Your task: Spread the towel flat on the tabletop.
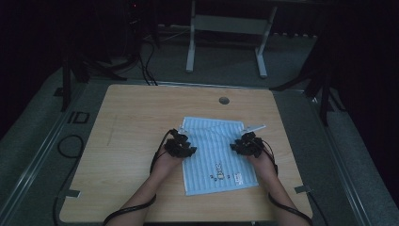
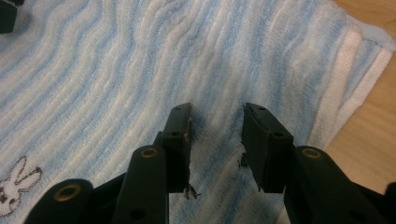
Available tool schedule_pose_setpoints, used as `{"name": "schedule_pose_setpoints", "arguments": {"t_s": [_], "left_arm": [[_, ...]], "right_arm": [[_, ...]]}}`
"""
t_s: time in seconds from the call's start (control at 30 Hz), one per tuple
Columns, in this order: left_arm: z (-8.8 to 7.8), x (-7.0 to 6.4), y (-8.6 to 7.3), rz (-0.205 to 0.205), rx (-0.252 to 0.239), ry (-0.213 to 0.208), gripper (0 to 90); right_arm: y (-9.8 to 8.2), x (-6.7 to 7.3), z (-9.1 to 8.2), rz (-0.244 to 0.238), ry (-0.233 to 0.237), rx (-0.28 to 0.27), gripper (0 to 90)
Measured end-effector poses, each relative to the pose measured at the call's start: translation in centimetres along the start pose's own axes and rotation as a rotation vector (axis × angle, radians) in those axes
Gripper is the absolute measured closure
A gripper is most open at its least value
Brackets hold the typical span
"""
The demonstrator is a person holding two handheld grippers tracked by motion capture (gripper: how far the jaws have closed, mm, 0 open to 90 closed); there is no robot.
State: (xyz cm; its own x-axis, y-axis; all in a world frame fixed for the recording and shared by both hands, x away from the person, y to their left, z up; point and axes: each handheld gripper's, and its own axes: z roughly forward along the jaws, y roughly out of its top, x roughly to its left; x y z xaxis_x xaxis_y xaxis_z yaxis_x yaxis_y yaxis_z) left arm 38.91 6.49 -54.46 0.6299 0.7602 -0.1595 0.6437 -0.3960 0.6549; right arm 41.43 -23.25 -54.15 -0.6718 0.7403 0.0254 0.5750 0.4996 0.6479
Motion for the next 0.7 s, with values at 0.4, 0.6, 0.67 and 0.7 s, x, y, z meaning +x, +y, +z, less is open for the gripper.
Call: {"name": "schedule_pose_setpoints", "arguments": {"t_s": [0.4, 0.6, 0.67, 0.7], "left_arm": [[1.0, 1.1, 2.2, -0.049, 0.017, 0.021, 60.0], [-3.0, -1.2, 0.2, 0.018, -0.065, -0.110, 56.8], [-3.7, -1.8, -0.3, 0.047, -0.064, -0.126, 54.6], [-4.4, -2.4, -0.9, 0.069, -0.062, -0.135, 54.6]], "right_arm": [[2.6, -2.1, 1.2, 0.020, 0.010, 0.052, 56.8], [0.6, -1.0, -2.0, -0.015, 0.050, -0.003, 56.1], [-0.7, -0.5, -3.5, -0.028, 0.056, -0.017, 55.5], [-0.7, -0.5, -3.5, -0.028, 0.056, -0.017, 55.5]]}}
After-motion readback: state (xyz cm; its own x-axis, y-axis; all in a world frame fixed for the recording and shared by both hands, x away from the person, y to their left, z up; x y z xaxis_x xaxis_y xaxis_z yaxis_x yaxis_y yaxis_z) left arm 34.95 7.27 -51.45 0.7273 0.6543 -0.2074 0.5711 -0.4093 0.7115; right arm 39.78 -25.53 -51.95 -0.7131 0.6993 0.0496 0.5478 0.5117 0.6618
